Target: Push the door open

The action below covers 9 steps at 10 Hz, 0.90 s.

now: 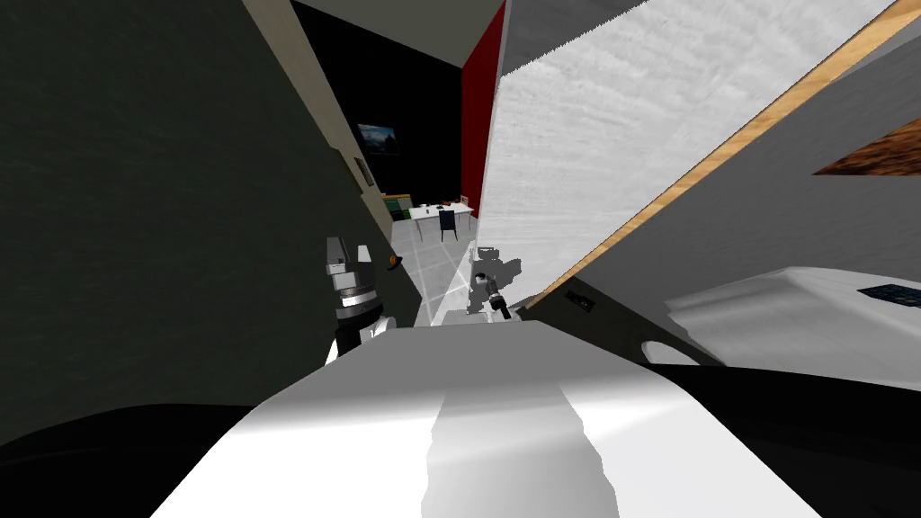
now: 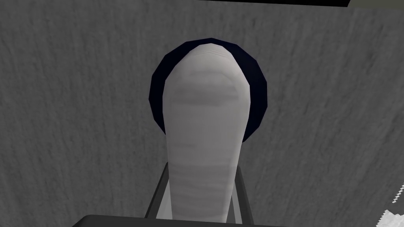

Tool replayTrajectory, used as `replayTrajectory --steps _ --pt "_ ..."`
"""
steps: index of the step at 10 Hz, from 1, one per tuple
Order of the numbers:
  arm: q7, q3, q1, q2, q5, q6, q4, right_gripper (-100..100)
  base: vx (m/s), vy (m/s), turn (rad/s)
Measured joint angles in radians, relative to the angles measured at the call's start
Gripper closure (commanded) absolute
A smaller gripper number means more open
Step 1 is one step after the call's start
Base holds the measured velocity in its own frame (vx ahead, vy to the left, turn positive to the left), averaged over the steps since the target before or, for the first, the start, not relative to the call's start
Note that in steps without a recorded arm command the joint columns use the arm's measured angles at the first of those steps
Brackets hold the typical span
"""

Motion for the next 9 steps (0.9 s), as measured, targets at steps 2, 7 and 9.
replayTrajectory --steps 2,7,9 --pt "0.009 -0.025 -0.007 -0.003 -0.014 -0.003 0.016 100 0.189 0.133 -0.075" --pt "0.041 -0.088 -0.017 -0.003 -0.048 -0.001 0.027 100 0.177 0.121 -0.064" --pt "0.048 -0.107 -0.012 -0.006 -0.059 0.0 0.022 100 0.095 0.062 -0.039"
